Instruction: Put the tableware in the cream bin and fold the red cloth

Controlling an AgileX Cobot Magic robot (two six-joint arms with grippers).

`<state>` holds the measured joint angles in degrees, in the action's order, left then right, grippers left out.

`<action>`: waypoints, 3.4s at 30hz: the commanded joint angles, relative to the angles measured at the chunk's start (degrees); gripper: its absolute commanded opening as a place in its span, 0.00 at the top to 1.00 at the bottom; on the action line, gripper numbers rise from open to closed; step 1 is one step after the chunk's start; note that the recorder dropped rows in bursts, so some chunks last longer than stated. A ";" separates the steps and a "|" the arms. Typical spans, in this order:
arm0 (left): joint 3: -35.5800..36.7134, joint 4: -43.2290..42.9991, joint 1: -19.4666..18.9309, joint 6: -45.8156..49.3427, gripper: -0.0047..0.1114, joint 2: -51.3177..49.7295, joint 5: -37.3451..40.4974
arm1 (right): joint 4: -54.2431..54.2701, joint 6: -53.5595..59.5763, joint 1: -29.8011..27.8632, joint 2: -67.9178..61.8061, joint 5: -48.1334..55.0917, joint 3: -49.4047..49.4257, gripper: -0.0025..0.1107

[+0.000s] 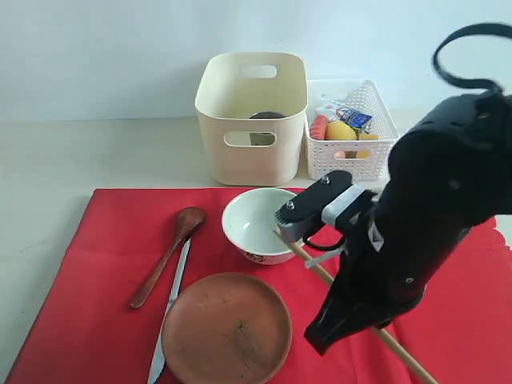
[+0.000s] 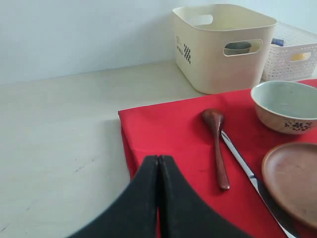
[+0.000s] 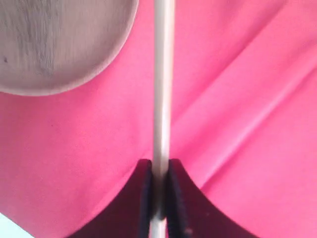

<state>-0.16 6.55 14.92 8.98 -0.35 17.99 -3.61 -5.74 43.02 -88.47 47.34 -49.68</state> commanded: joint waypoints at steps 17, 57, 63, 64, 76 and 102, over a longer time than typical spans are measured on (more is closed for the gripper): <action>0.16 -0.04 -0.19 0.01 0.96 0.35 -0.39 | -1.26 -2.25 -14.20 7.93 -50.55 -3.66 0.98; 0.16 -0.04 -0.19 0.01 0.96 0.35 -0.39 | -19.48 -14.06 -22.10 -40.36 -74.05 -42.01 0.98; 0.16 -0.04 -0.19 0.01 0.96 0.35 -0.39 | -19.48 -11.30 -22.10 -41.59 -73.01 -42.01 0.71; 0.16 -0.04 -0.19 0.01 0.96 0.35 -0.39 | -19.48 -11.30 -22.10 -41.46 -72.35 -42.01 0.63; 0.16 -0.04 -0.19 0.01 0.96 0.35 -0.39 | -19.48 -10.89 -22.10 -34.27 -54.75 -42.01 0.57; 0.16 -0.04 -0.19 0.01 0.96 0.35 -0.39 | -20.64 -9.31 -22.10 9.09 -9.16 -22.09 0.98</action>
<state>-0.16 6.55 14.92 8.98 -0.35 17.99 -23.64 -15.55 21.14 -84.57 38.22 -75.72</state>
